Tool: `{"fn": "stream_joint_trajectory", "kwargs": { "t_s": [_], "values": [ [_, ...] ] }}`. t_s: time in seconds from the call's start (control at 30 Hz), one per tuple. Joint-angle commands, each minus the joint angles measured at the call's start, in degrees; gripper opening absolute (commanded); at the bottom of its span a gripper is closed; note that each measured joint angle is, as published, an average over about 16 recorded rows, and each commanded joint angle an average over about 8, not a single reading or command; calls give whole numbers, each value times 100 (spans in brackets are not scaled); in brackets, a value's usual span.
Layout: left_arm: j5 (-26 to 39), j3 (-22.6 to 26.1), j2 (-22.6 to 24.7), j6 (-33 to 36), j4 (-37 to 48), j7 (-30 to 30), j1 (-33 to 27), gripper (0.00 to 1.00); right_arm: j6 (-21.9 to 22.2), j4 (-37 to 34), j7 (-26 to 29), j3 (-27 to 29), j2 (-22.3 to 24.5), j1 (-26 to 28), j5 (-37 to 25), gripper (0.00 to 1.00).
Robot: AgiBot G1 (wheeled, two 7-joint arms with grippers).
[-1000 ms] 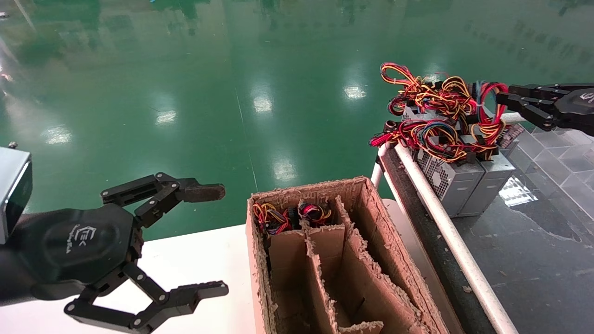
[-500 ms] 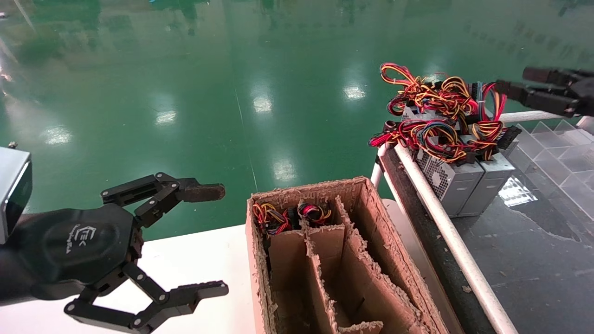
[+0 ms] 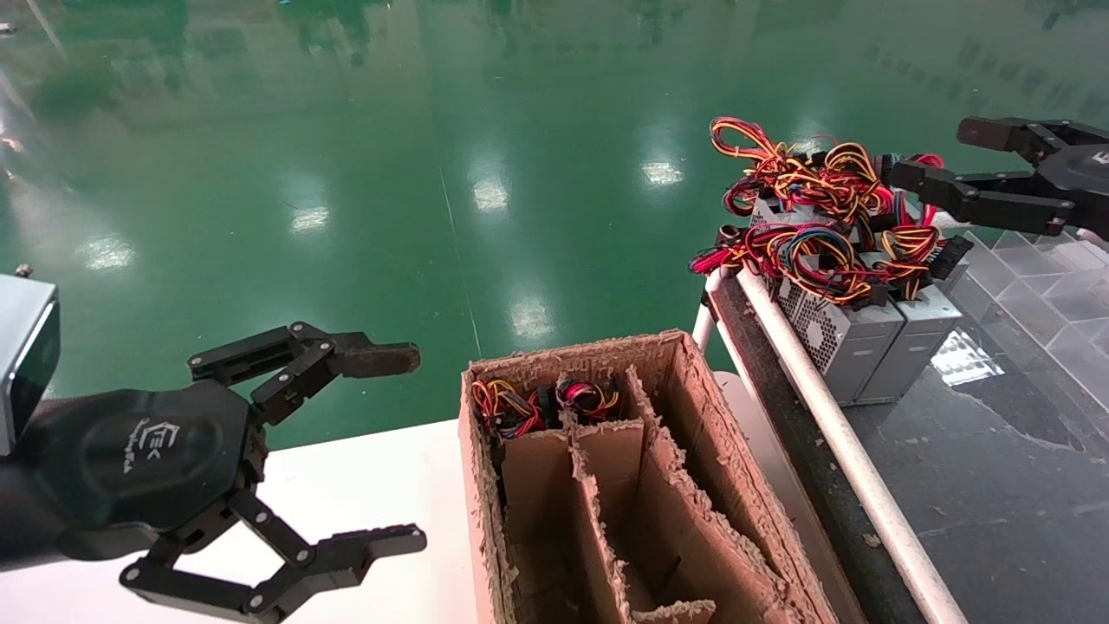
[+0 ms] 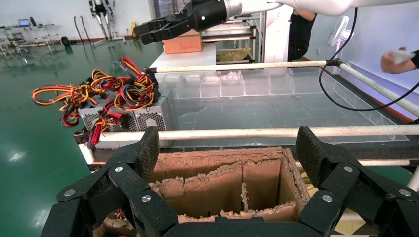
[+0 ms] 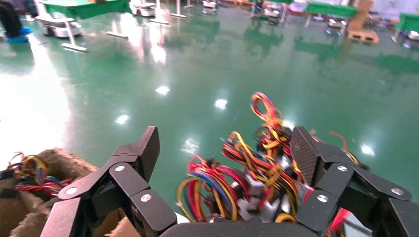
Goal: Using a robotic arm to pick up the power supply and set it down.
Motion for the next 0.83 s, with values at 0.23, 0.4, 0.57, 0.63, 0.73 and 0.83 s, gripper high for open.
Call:
{"fn": "stream_joint_trajectory", "kwargs": {
  "t_s": [0.23, 0.4, 0.57, 0.63, 0.73, 0.83],
  "values": [
    [0, 0, 0, 0, 0, 0, 0, 100, -125, 986, 213, 85, 109, -611, 431, 100],
    [0, 0, 0, 0, 0, 0, 0, 100, -204, 1603, 346, 139, 177, -994, 701, 100],
    [0, 1, 0, 0, 0, 0, 0, 100, -282, 2217, 479, 192, 245, -1375, 970, 100],
    [0, 1, 0, 0, 0, 0, 0, 100, -313, 2462, 532, 213, 272, -1527, 1077, 100],
    [0, 1, 0, 0, 0, 0, 0, 100, -360, 2832, 611, 245, 313, -1757, 1239, 100],
    [0, 1, 0, 0, 0, 0, 0, 100, -383, 3016, 651, 261, 333, -1871, 1320, 100]
  ]
}}
